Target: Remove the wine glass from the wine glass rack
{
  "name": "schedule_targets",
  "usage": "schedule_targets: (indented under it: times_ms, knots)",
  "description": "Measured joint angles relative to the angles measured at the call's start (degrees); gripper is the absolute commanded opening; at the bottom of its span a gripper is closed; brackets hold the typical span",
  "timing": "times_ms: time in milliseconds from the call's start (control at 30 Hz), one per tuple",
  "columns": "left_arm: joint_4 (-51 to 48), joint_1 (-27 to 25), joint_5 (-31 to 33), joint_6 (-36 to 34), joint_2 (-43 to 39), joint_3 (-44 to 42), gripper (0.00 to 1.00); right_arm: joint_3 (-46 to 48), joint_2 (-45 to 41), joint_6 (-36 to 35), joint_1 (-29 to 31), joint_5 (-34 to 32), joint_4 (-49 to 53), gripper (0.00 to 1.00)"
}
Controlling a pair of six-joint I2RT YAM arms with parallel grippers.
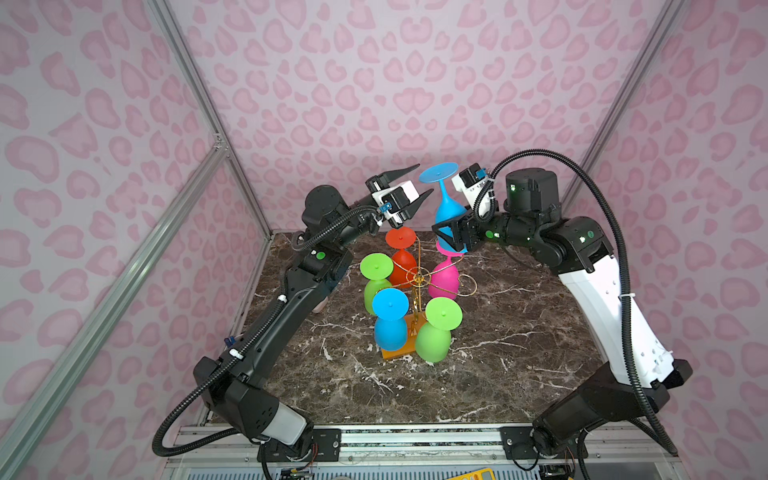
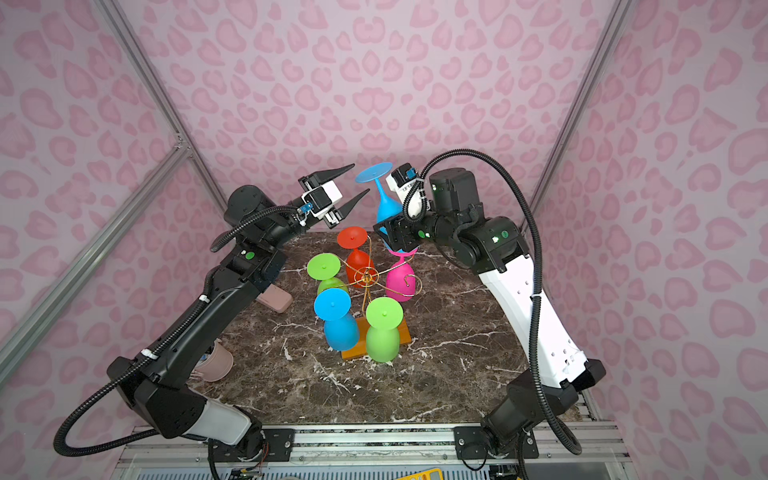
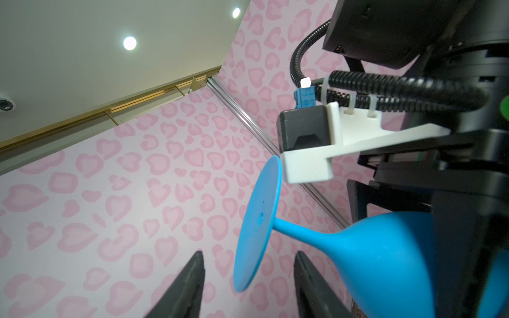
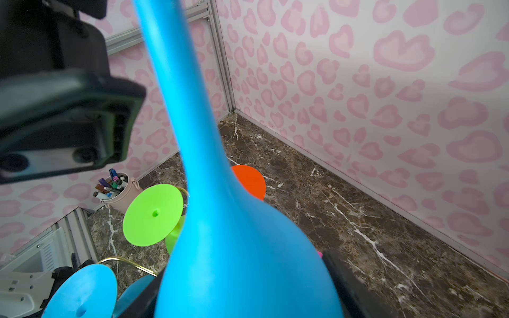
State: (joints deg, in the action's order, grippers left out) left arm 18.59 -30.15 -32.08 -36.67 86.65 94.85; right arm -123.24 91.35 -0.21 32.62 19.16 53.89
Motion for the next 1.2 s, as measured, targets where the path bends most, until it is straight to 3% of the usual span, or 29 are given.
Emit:
schedule_targets:
  times_ms: [500, 633, 733, 967, 1200]
  knots:
    - [-0.11, 0.00, -4.11, -2.36, -0.09, -0.02, 0.21, 0.96, 0.17, 0.02, 1.14, 1.05, 0.92, 0.38]
    - [-0.42, 0.00, -4.37, -3.23, -0.28, -0.13, 0.09, 1.25, 0.00, 0.46, 1.49, 1.46, 0.70, 0.40]
    - [-1.42, 0.15, -4.20, -4.11, -0.33, -0.24, 0.03, 1.73, -0.66, 0.59, 1.46, 1.31, 0.68, 0.47]
    - [-2.16, 0.04, -3.89, -4.31, -0.85, -0.92, 0.03, 5.81, -3.28, 1.36, 1.46, 1.70, -1.66, 0.79]
    - [-2.03, 1.31, -1.92, 0.85, -1.09, -1.16, 0.03, 11.98, -8.24, 3.58, 1.38, 2.34, -9.01, 0.91]
